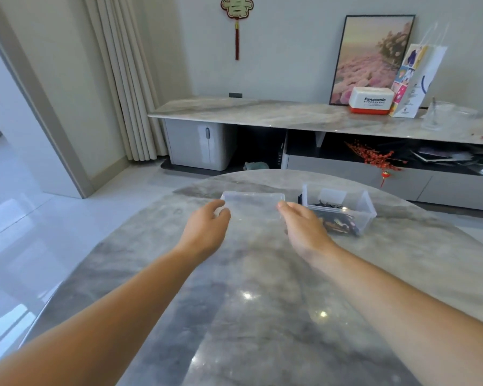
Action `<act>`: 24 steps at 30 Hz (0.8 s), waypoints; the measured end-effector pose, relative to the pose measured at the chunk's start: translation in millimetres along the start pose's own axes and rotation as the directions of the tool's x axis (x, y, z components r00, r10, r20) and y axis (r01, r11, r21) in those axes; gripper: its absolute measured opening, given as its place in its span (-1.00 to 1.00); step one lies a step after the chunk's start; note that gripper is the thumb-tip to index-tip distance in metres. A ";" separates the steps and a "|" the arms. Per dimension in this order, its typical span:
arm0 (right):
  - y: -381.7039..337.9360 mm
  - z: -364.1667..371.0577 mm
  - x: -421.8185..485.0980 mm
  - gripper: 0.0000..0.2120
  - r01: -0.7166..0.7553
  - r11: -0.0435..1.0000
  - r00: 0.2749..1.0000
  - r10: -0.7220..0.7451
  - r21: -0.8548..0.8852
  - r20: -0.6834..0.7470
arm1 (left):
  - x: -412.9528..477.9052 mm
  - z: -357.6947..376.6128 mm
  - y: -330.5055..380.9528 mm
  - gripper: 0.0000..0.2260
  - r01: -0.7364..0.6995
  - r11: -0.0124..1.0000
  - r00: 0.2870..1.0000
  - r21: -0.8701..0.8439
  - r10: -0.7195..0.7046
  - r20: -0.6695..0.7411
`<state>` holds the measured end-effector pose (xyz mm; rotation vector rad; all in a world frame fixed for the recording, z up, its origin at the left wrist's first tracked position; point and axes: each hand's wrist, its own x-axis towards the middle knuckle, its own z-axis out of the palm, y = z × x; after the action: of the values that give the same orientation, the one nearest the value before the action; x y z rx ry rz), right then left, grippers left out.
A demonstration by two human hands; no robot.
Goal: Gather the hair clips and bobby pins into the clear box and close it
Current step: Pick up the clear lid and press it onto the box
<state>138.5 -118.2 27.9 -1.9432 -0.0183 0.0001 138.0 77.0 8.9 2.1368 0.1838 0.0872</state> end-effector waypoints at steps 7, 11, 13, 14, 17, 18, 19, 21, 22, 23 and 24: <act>-1.4 -111.1 15.1 -0.57 0.073 0.996 0.975 -0.081 -0.046 -0.209 | 9.9 61.4 89.4 -0.55 -0.162 0.987 0.984 0.008 0.161 0.072; 21.7 -151.0 33.5 -0.52 -0.001 0.993 0.964 -0.029 -0.114 -0.266 | 25.1 107.2 110.2 -0.56 -0.150 0.987 0.977 0.064 0.138 0.164; 34.1 -158.3 39.4 -0.52 -0.021 0.988 0.970 -0.016 -0.151 -0.242 | 26.3 121.3 110.5 -0.55 -0.138 0.985 0.978 0.100 0.119 0.171; 38.8 -159.4 39.3 -0.52 -0.022 0.985 0.974 -0.017 -0.172 -0.224 | 26.6 126.1 108.6 -0.55 -0.140 0.983 0.980 0.116 0.121 0.155; 54.7 -158.0 37.7 -0.48 -0.006 0.975 0.982 -0.036 -0.223 -0.184 | 25.6 131.5 105.0 -0.56 -0.174 0.974 0.982 0.144 0.161 0.098; 56.9 -157.1 36.5 -0.47 0.002 0.974 0.983 -0.044 -0.226 -0.179 | 25.7 131.6 104.4 -0.57 -0.187 0.970 0.981 0.157 0.175 0.085; 58.6 -156.2 36.1 -0.44 0.015 0.973 0.982 -0.058 -0.232 -0.180 | 25.3 131.0 104.1 -0.59 -0.194 0.966 0.980 0.172 0.185 0.069; 61.4 -154.7 36.1 -0.42 0.032 0.968 0.979 -0.080 -0.247 -0.186 | 25.0 129.7 103.6 -0.62 -0.197 0.962 0.980 0.188 0.192 0.047; 61.7 -154.5 35.3 -0.43 0.038 0.965 0.979 -0.088 -0.259 -0.185 | 24.6 128.9 104.0 -0.64 -0.192 0.962 0.981 0.197 0.187 0.043; 62.2 -154.7 35.0 -0.45 0.043 0.960 0.979 -0.096 -0.276 -0.179 | 24.7 128.7 104.2 -0.65 -0.186 0.962 0.982 0.200 0.183 0.038; 60.7 -154.9 33.8 -0.48 0.044 0.955 0.981 -0.098 -0.294 -0.169 | 25.1 128.9 104.6 -0.66 -0.181 0.964 0.984 0.195 0.178 0.031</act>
<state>174.5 -284.1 28.1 -2.2277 0.0349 -0.2411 190.3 -81.5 26.7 2.3480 -0.0110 0.1663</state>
